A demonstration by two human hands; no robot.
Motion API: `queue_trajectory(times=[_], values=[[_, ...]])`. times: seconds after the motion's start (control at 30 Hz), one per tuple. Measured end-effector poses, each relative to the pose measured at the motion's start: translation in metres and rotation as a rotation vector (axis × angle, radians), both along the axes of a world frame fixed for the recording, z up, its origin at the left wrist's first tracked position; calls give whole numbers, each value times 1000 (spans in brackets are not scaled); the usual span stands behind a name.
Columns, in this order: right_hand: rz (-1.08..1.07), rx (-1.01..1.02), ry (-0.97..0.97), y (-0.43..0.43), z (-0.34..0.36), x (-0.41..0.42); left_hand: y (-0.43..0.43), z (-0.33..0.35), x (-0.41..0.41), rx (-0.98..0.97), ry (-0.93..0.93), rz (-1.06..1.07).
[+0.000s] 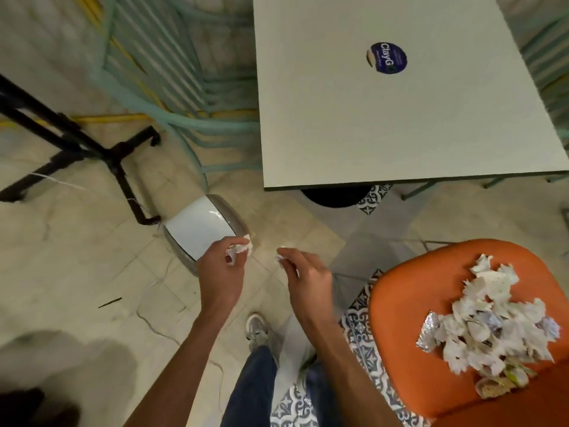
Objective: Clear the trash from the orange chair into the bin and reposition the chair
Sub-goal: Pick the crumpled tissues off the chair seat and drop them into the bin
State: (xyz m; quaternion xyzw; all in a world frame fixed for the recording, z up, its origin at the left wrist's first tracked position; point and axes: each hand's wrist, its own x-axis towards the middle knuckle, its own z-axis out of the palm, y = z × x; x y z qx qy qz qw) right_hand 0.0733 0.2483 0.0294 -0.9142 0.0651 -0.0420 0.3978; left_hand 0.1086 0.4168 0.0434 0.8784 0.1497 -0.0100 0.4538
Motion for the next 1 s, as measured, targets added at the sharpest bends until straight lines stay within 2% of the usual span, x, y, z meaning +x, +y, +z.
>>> queue_trajectory(times=[0.13, 0.43, 0.8, 1.0], values=[[140, -38, 15, 41, -10, 19, 45, -12, -1, 75, -32, 68], [368, -179, 93, 100, -61, 64, 92, -34, 4, 54, 3, 176], [653, -411, 280, 145, -99, 115, 123, -74, 19, 170, 72, 40], [656, -373, 264, 151, -101, 134, 114, -99, 43, 242, 214, -105]])
